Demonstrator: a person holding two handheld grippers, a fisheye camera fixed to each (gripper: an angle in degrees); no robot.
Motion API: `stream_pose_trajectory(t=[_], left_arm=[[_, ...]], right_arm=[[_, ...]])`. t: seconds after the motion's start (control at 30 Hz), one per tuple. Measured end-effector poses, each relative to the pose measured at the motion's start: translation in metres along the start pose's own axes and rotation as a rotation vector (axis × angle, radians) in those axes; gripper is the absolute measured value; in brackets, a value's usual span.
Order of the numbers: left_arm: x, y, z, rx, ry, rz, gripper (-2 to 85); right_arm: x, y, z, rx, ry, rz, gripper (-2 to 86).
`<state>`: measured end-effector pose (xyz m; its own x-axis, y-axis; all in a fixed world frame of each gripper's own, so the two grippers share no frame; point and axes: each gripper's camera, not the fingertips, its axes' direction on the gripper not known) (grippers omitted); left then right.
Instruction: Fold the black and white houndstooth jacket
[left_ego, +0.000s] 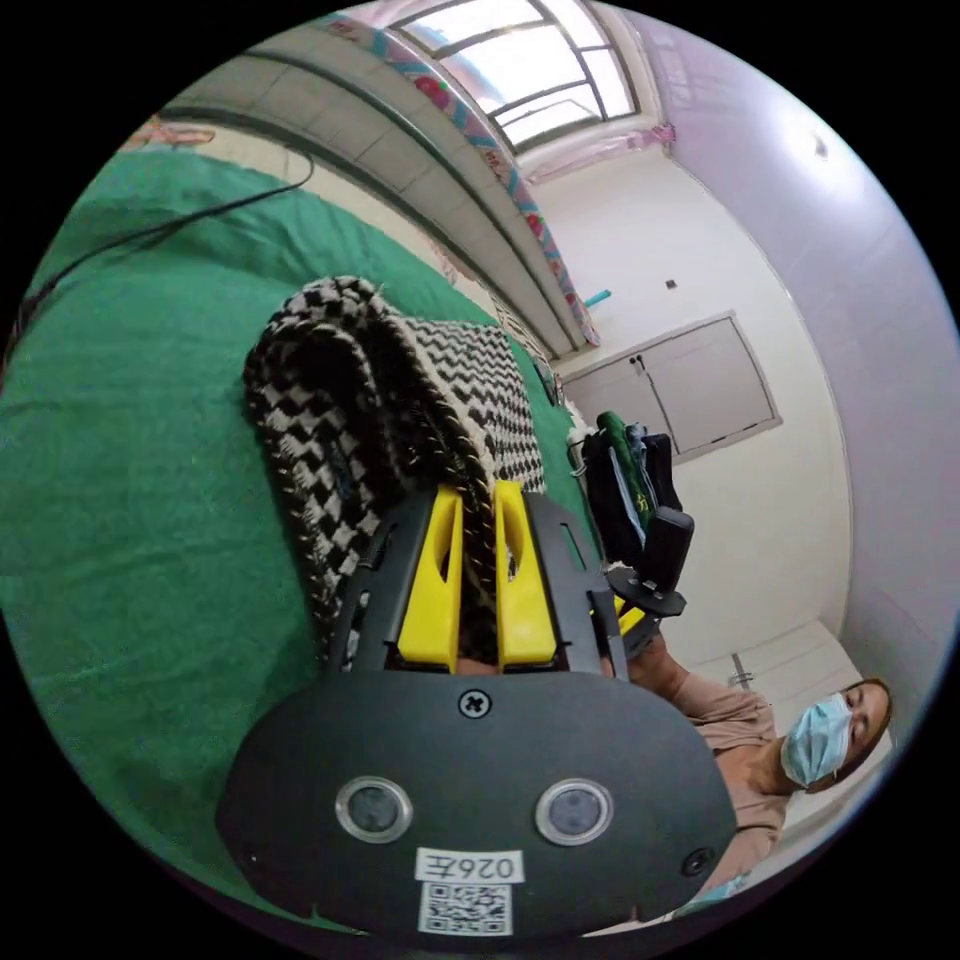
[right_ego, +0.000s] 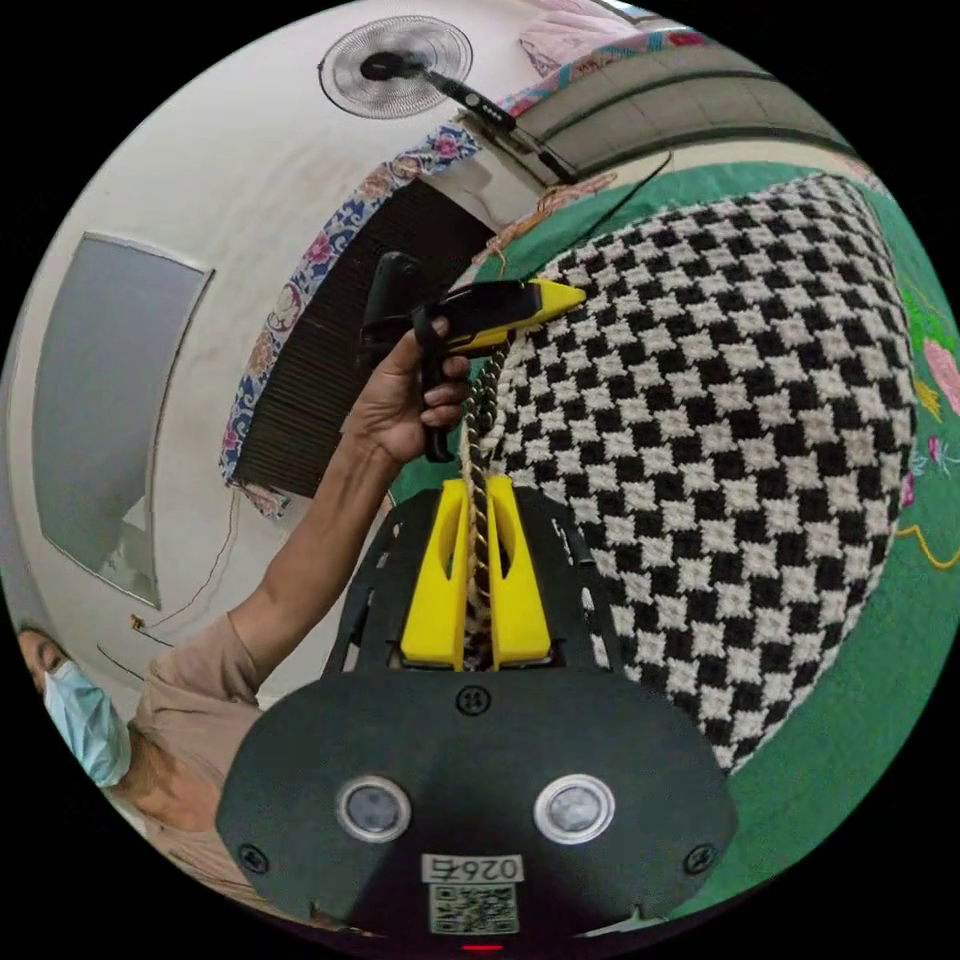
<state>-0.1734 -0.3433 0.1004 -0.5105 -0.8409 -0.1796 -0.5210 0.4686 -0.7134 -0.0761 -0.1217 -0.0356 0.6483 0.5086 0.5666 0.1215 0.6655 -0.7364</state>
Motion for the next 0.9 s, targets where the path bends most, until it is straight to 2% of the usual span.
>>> stream_pose_trajectory(t=[0.1,0.23,0.33,0.37,0.47,0.5,0.53,0.6,0.67,0.7,0.73,0.8,0.83,0.9], left_arm=[[-0.020,0.014,-0.022,0.033,0.070,0.007,5.2],[0.006,0.012,-0.058,0.102,0.114,0.110,5.2],[0.039,0.013,-0.091,0.110,-0.030,0.229,5.4],[0.038,0.016,-0.097,0.084,-0.094,0.203,5.6],[0.002,0.033,-0.102,-0.006,-0.206,-0.024,5.5],[-0.013,0.044,-0.109,0.009,-0.179,-0.098,4.8],[-0.019,0.049,-0.115,0.034,-0.130,-0.121,4.3],[-0.026,0.070,-0.147,0.206,0.051,-0.142,0.3],[-0.014,0.084,-0.171,0.307,0.073,-0.095,-0.5],[0.000,0.091,-0.181,0.323,0.057,-0.029,-0.7],[0.008,0.094,-0.184,0.315,0.045,0.007,-0.8],[0.042,0.100,-0.182,0.222,0.010,0.150,-0.9],[0.049,0.100,-0.178,0.181,0.015,0.181,-0.9],[0.077,0.106,-0.160,-0.007,0.065,0.288,-0.8]], right_arm=[[-0.016,-0.018,0.010,-0.043,0.068,-0.051,-1.4],[-0.064,-0.034,-0.005,0.077,0.166,-0.179,-0.9],[-0.094,-0.044,-0.005,0.157,0.208,-0.285,1.2],[-0.098,-0.048,0.000,0.142,0.219,-0.299,2.2],[-0.096,-0.070,0.029,-0.089,0.125,-0.304,6.2],[-0.093,-0.076,0.032,-0.154,-0.005,-0.281,5.5],[-0.093,-0.080,0.024,-0.129,-0.118,-0.262,4.6],[-0.100,-0.085,0.002,-0.060,-0.158,-0.273,2.8],[-0.112,-0.091,-0.021,-0.030,-0.042,-0.317,1.2],[-0.119,-0.095,-0.031,-0.041,0.079,-0.345,0.0],[-0.123,-0.099,-0.036,-0.092,0.187,-0.365,-0.4],[-0.121,-0.106,-0.037,-0.191,0.277,-0.360,-0.7],[-0.118,-0.110,-0.039,-0.205,0.287,-0.343,-0.8],[-0.114,-0.116,-0.042,-0.188,0.240,-0.315,-0.8]])
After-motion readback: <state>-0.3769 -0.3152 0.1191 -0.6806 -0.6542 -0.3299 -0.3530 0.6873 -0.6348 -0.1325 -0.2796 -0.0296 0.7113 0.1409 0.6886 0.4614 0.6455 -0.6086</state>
